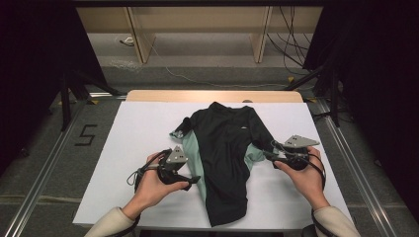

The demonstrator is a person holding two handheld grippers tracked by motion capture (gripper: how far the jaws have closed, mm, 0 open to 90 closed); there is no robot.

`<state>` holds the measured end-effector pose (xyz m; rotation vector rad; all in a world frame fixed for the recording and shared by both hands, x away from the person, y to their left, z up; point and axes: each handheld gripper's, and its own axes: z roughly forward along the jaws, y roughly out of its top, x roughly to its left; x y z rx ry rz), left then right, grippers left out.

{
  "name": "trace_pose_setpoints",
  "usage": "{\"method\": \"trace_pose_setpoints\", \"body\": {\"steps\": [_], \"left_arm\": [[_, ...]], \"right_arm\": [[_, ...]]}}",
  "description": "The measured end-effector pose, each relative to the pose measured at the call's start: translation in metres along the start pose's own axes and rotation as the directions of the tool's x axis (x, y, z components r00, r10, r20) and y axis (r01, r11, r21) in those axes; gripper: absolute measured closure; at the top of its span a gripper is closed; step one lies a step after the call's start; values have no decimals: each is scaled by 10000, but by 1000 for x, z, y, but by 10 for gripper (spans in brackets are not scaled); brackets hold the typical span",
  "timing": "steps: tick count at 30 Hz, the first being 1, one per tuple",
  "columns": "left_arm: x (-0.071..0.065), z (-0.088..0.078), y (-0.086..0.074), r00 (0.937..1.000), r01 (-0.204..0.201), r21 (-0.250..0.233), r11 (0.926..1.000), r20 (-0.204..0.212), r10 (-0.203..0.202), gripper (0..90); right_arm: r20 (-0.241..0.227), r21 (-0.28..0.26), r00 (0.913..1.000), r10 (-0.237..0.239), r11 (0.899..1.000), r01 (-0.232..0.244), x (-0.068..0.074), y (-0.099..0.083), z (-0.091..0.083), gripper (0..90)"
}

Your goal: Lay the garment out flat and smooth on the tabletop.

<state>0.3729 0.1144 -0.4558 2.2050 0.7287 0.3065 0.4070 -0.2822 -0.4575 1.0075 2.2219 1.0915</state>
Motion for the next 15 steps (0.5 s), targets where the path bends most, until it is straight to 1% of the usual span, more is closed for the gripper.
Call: {"method": "trace_pose_setpoints", "body": {"steps": [1, 2, 3, 5, 7, 11, 15], "left_arm": [[0, 0, 1, 10000, -38, 42, 10000, -60, 39, 166], [-1, 0, 1, 9997, -129, 80, 9999, -220, 131, 144], [-2, -1, 3, 9991, -266, 59, 9996, -343, 268, 134], [-4, -1, 4, 9990, -351, 130, 9993, -288, 355, 122], [-6, -1, 5, 9985, -458, 111, 9989, -286, 461, 130], [-9, 0, 6, 9982, -600, 105, 9981, -8, 600, 141], [-10, 0, 5, 9980, -623, 90, 9980, -108, 624, 150]], "right_arm": [[27, -10, 10000, -34, 10000, 34, -1, -2, 1, 422], [69, -48, 10000, -58, 10000, 58, -2, -2, 1, 417], [135, -125, 9999, -94, 9999, 96, -3, -2, 2, 402], [210, -238, 9998, -40, 9997, 45, -3, -3, 1, 390], [256, -266, 9997, -11, 9996, 18, -4, -3, 1, 379], [342, -351, 9994, 32, 9994, -20, -5, -3, 1, 381], [552, -384, 9985, 9, 9993, 12, -5, -1, -1, 385]]}}
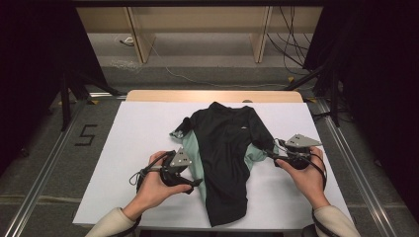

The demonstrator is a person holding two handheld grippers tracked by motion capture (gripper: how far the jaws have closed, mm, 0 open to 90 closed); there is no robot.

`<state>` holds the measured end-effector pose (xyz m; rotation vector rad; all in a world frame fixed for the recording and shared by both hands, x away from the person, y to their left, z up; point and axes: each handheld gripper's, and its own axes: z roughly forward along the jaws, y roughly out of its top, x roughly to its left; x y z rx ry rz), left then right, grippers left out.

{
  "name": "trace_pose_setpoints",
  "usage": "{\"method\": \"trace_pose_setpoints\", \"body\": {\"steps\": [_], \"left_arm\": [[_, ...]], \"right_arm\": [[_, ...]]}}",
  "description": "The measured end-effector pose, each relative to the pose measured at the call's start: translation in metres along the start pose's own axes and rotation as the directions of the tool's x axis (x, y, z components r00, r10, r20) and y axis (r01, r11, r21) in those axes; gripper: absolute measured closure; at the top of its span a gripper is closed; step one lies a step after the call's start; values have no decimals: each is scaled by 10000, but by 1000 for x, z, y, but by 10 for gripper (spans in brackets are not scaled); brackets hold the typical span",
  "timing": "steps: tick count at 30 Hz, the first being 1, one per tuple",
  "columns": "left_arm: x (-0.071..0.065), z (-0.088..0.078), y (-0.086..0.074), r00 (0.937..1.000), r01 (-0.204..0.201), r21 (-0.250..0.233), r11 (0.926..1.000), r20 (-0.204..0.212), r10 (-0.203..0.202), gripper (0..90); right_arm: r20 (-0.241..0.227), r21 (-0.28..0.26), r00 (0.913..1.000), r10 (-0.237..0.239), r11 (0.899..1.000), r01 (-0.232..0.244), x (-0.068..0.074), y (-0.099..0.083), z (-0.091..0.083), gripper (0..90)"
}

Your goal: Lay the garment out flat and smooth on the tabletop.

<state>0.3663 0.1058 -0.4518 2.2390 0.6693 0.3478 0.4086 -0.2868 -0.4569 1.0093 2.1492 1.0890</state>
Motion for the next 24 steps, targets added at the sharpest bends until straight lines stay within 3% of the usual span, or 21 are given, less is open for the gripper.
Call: {"method": "trace_pose_setpoints", "body": {"steps": [7, 10, 17, 19, 24], "left_arm": [[3, -4, -1, 9996, 152, -266, 9995, -239, -158, 147], [3, -5, 0, 9998, 186, -376, 9991, -116, -190, 148], [0, 0, 0, 9999, 118, -255, 9996, -61, -119, 147], [0, 1, -1, 9998, 198, -265, 9995, -64, -200, 146], [0, -1, 0, 9999, 130, -325, 9994, -69, -132, 146]], "right_arm": [[62, 9, 10000, -58, 10000, 58, 3, 2, -2, 406], [14, -16, 10000, -89, 10000, 89, 5, 3, -1, 411], [-333, -241, 9994, 111, 9996, -119, 7, 18, 18, 468], [-407, -325, 9972, 624, 9974, -638, 4, 29, 31, 468], [-576, -112, 9920, 1125, 9935, -1133, 3, 35, 49, 468]]}}
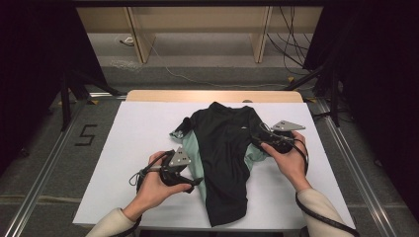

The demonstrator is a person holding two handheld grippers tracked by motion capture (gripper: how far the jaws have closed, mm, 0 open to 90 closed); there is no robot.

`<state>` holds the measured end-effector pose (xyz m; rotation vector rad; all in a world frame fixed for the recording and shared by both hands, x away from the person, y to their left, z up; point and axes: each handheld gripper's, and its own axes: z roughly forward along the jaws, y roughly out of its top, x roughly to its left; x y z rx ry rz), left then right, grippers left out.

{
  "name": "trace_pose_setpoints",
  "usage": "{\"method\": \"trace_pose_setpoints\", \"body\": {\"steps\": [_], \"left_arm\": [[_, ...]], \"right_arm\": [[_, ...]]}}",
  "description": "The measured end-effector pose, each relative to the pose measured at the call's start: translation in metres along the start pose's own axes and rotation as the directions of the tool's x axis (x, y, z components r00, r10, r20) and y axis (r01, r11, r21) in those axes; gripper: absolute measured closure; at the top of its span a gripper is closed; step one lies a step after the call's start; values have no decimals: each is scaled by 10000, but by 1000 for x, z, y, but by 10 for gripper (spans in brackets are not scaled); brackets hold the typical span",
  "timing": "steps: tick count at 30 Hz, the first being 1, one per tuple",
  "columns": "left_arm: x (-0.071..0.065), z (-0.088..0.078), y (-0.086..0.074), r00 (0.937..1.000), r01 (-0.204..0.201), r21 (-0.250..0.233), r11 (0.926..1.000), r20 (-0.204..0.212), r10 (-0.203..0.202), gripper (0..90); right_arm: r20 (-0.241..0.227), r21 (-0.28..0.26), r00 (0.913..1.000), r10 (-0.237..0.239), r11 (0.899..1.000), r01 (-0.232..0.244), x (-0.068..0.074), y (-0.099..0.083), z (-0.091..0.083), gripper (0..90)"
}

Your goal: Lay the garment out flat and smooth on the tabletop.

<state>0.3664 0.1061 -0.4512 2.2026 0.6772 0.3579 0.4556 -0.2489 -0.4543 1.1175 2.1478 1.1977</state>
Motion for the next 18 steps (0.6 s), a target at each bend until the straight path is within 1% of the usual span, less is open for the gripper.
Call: {"method": "trace_pose_setpoints", "body": {"steps": [1, 2, 3, 4, 5, 6, 7, 8, 9, 11, 13, 14, 15, 16, 18], "left_arm": [[0, 0, 0, 10000, 11, 4, 10000, -6, -11, 146], [1, 0, -1, 10000, 56, 7, 10000, -29, -56, 147], [1, 0, -1, 10000, 61, 21, 10000, -6, -61, 147], [1, 0, -1, 10000, 61, 21, 10000, -6, -61, 148], [1, 0, -1, 10000, 68, 20, 10000, -14, -68, 148], [1, 1, -1, 10000, 40, 20, 10000, -8, -40, 148], [0, 1, 0, 10000, 23, 23, 10000, 9, -23, 148], [0, 0, 0, 10000, 17, 15, 10000, 17, -17, 149], [0, 0, 0, 10000, 19, -1, 10000, 11, -19, 150], [0, 0, 0, 10000, 19, -7, 10000, 16, -19, 150], [0, 0, 0, 10000, 45, -32, 10000, 0, -45, 151], [-1, 0, 1, 10000, 25, -37, 10000, 21, -25, 152], [-1, 0, 1, 10000, 25, -37, 10000, 21, -25, 153], [-2, 0, 1, 10000, 18, -51, 10000, 52, -17, 153], [-3, 0, 2, 9998, -48, -60, 10000, 168, 49, 158]], "right_arm": [[-50, 40, 10000, 81, 10000, -80, 0, 1, 4, 470], [-65, 163, 9999, 127, 9998, -126, 2, 3, 10, 507], [-2, 324, 9999, 161, 9993, -160, 3, 4, 12, 553], [-2, 324, 9999, 161, 9993, -160, 3, 4, 12, 553], [52, 508, 9998, 194, 9985, -196, 4, 5, 14, 599], [43, 681, 9995, 297, 9972, -300, 4, 5, 15, 692], [-1, 866, 9991, 416, 9954, -414, 4, 6, 16, 757], [46, 957, 9988, 494, 9942, -496, 3, 7, 15, 798], [226, 1052, 9983, 531, 9929, -552, 1, 9, 12, 856], [247, 1064, 9978, 608, 9923, -631, 0, 9, 11, 861], [376, 1006, 9967, 718, 9921, -753, -4, 10, 6, 867], [479, 950, 9958, 775, 9921, -818, -8, 11, 3, 869], [479, 950, 9958, 775, 9921, -818, -8, 11, 3, 869], [556, 872, 9954, 775, 9928, -821, -10, 12, 2, 869], [878, 617, 9935, 730, 9950, -785, -17, 15, -4, 868]]}}
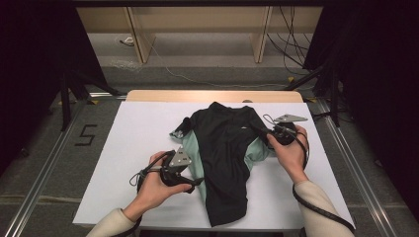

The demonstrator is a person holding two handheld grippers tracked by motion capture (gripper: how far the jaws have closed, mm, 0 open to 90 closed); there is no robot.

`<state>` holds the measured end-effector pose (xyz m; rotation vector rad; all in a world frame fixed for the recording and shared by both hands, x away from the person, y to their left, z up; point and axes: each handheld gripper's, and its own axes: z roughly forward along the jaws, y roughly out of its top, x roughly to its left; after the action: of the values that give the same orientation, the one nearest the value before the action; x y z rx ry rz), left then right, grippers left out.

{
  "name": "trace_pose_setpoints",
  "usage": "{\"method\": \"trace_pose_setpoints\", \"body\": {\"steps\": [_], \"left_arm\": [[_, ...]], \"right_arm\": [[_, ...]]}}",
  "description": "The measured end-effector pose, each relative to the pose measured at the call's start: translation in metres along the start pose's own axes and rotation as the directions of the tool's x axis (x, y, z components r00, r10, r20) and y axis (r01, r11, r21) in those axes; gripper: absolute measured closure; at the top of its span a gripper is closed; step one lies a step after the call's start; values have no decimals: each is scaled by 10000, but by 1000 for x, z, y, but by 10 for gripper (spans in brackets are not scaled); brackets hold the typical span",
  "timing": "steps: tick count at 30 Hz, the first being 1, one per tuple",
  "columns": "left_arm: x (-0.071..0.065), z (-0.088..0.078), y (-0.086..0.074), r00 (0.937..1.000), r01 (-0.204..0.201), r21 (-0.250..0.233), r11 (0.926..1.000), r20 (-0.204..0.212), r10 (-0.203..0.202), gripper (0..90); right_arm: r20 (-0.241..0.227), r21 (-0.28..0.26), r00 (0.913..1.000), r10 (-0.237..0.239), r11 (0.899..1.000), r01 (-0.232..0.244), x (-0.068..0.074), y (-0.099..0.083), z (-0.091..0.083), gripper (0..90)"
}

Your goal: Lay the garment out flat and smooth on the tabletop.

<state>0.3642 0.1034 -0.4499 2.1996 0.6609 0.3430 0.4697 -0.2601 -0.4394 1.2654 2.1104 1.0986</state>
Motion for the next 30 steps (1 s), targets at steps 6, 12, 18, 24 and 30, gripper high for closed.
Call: {"method": "trace_pose_setpoints", "body": {"steps": [6, 12, 18, 24, 30], "left_arm": [[-7, 2, 3, 9996, -193, 2, 9998, 205, 193, 162], [-11, 2, 5, 9988, -386, 41, 9992, 316, 385, 162], [-12, 5, 3, 9985, -409, 130, 9991, 379, 404, 162], [-21, 7, 5, 9958, -596, 191, 9980, 712, 581, 168], [-38, 14, 7, 9864, -1023, 293, 9943, 1323, 976, 194]], "right_arm": [[1298, -526, 9912, -242, 9981, 313, -29, 10, -12, 867], [2876, -368, 9562, -548, 9970, 682, -61, 8, -5, 857], [3926, -219, 9154, -893, 9941, 1064, -68, 3, -9, 786], [2978, 50, 9427, -1501, 9878, 1558, -47, 0, -11, 741], [777, 72, 9856, -1505, 9886, 1504, -4, -13, -22, 707]]}}
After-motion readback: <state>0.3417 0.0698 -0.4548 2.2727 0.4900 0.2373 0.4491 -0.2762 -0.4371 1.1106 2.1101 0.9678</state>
